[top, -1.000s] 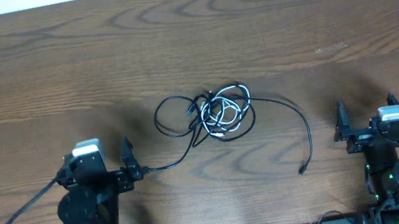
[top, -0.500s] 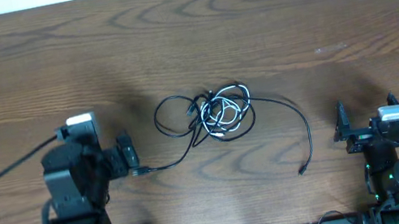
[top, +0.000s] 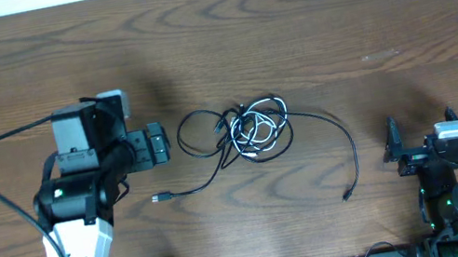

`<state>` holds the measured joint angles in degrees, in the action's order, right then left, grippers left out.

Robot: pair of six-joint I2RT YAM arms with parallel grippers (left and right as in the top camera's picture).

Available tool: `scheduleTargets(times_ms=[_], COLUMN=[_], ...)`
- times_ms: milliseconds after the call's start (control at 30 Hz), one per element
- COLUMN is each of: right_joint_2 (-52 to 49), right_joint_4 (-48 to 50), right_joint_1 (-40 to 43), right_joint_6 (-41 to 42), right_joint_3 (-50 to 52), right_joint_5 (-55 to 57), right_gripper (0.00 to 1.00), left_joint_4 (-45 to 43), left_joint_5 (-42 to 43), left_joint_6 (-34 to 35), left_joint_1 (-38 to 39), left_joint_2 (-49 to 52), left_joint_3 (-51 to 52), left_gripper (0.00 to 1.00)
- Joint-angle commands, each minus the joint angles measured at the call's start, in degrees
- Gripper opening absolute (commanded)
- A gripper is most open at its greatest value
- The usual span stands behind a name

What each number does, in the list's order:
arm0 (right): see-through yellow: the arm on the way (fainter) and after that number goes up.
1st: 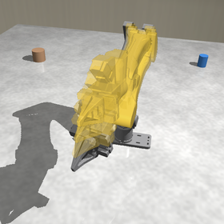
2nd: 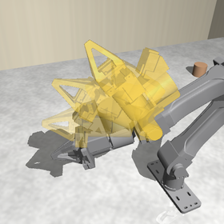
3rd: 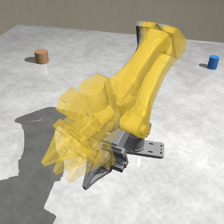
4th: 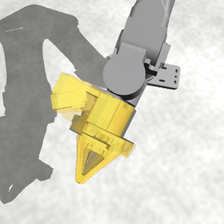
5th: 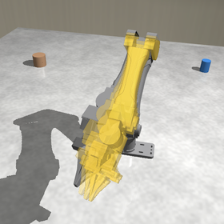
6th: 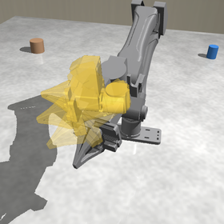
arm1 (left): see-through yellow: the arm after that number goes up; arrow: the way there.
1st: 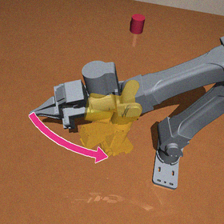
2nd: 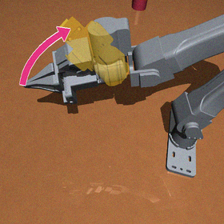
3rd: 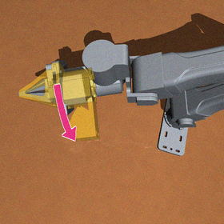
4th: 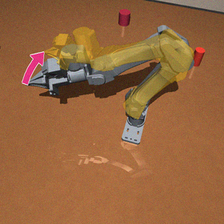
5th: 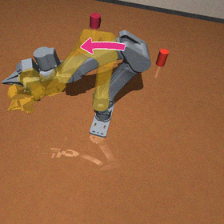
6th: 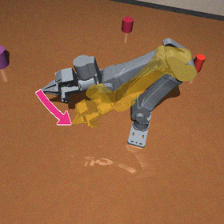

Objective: Untangle cables
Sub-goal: 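Reach the left gripper forward and grasp the cable bundle center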

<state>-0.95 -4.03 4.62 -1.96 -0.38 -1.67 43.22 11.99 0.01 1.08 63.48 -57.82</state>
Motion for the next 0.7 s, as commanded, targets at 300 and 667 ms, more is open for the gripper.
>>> scheduleTargets(times_ms=[300,667], right_joint_2=[0.5,0.5], right_joint_4=[-0.3,-0.3], right_joint_1=[-0.3,-0.3], right_joint_6=[-0.5,-0.5], right_joint_3=[0.1,0.1], right_joint_5=[0.2,0.2], right_gripper=[0.99,0.99], left_joint_4=[-4.1,-11.5], left_joint_5=[1.9,2.0], left_joint_6=[0.4,3.7], left_joint_1=[11.0,15.4], left_joint_2=[9.5,18.3], left_joint_3=[-2.5,-2.5], left_gripper=[0.97,0.97])
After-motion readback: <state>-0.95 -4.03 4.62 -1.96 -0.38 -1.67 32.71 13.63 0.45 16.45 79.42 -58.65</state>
